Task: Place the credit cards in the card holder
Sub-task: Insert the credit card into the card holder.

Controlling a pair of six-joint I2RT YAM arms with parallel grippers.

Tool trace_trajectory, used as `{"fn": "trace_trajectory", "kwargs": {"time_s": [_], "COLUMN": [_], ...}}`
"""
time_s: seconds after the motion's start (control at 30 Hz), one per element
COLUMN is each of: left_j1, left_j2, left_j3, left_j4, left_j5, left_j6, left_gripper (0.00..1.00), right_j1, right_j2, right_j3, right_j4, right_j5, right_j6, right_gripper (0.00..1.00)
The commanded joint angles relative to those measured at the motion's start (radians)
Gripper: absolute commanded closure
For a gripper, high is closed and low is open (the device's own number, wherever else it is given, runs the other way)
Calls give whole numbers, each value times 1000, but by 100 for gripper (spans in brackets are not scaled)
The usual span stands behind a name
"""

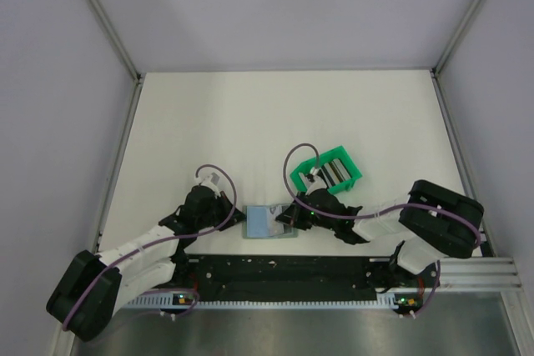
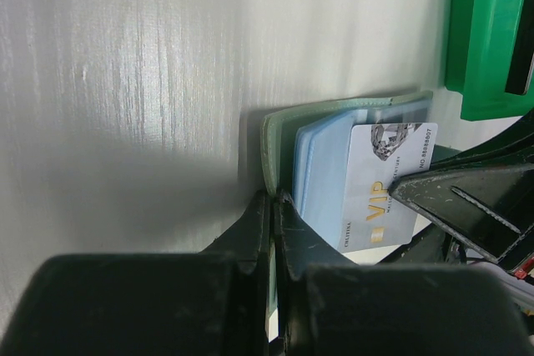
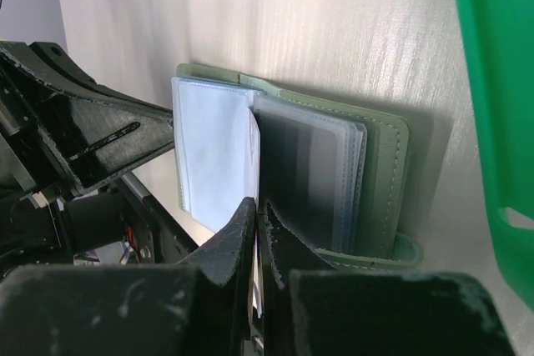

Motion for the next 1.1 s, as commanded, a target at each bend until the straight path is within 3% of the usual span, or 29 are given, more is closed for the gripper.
{"fn": "trace_trajectory", "kwargs": {"time_s": [0.0, 0.6, 1.07], "left_j1": [2, 2, 2], "left_j2": [-3, -1, 2], "left_j3": [-22, -21, -21], "left_j4": [1, 9, 15], "left_j5": [-12, -10, -4], "left_j6": [0, -1, 2], "left_gripper": [100, 100, 100], "right_j1": [-5, -1, -12], "right_j2": [-29, 32, 3], "right_j3": [3, 20, 66], "right_j4": [-66, -14, -141], "right_j5": [42, -13, 52], "right_j6": [-3, 13, -37], "right_gripper": [100, 100, 100]}}
